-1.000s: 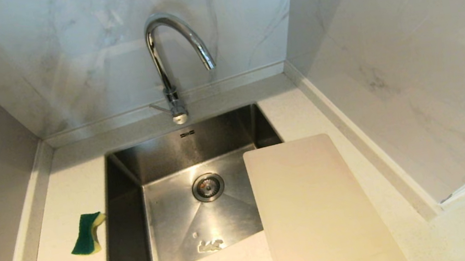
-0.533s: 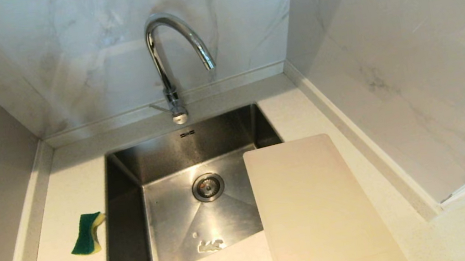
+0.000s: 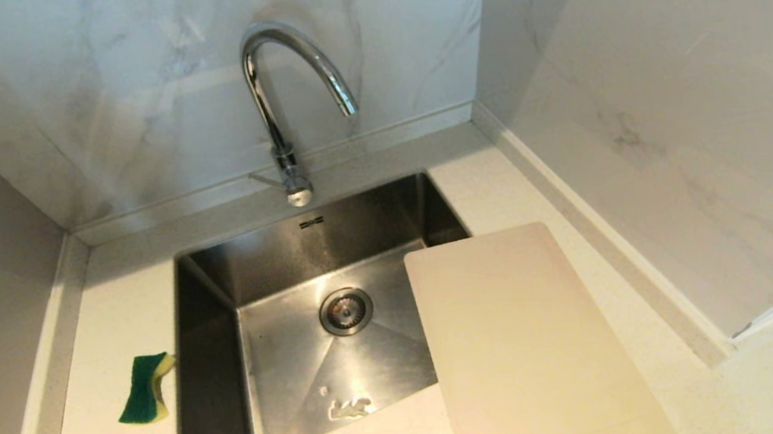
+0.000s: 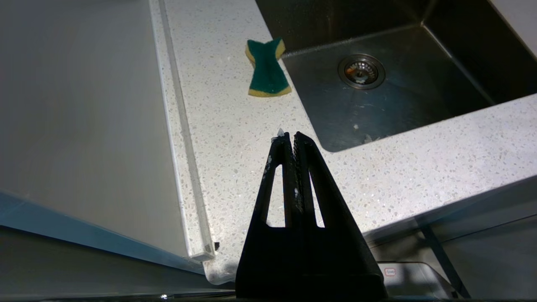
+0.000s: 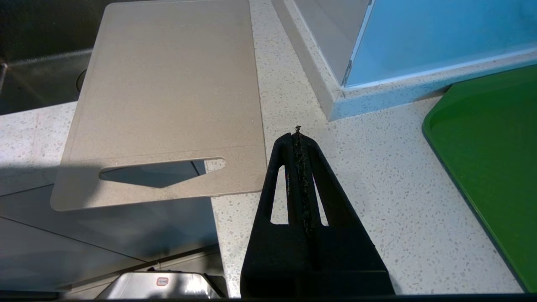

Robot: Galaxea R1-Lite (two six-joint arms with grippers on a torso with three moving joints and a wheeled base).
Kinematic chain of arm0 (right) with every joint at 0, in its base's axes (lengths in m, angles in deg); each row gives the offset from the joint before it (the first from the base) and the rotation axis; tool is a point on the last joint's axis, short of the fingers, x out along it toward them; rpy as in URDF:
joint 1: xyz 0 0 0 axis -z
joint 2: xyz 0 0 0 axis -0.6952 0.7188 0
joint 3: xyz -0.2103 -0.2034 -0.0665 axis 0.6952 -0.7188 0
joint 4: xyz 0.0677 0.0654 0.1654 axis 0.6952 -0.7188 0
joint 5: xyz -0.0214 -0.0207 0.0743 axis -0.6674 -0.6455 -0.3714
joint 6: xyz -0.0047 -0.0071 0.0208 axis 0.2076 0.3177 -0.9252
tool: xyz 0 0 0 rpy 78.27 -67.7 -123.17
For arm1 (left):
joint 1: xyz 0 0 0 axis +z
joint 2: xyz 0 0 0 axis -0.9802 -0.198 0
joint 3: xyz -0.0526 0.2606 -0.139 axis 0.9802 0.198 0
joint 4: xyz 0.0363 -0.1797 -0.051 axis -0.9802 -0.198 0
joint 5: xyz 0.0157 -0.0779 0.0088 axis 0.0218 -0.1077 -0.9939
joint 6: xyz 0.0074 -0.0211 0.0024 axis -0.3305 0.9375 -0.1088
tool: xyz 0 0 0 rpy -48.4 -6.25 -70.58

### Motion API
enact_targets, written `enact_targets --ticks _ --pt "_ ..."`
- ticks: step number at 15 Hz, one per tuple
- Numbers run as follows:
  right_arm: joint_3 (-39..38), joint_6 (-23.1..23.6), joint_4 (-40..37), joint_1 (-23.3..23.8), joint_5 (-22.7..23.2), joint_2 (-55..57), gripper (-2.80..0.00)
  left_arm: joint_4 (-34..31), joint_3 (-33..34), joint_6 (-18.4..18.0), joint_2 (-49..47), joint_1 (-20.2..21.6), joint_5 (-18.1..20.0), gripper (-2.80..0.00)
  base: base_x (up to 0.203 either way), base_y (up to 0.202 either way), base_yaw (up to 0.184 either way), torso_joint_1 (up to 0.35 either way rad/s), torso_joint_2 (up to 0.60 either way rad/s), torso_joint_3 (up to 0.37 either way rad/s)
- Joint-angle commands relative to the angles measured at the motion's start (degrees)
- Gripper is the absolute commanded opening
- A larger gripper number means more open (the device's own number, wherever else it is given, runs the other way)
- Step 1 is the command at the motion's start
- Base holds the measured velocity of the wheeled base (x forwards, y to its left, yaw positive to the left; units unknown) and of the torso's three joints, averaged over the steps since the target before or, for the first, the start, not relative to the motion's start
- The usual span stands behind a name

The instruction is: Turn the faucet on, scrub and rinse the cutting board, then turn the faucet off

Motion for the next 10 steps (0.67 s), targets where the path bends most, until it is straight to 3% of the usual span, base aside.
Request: enact_targets --ticks 1,10 --pt "0.1 0.1 0.0 0.0 0.0 0.0 -2.8 0.0 0.1 0.0 0.0 0.0 0.0 -2.8 0.0 0.0 0.0 0.0 0.0 0.0" --pt "0.1 0.1 0.0 0.0 0.0 0.0 -2.8 0.0 0.1 0.0 0.0 0.0 0.0 -2.8 0.0 0.0 0.0 0.0 0.0 0.0"
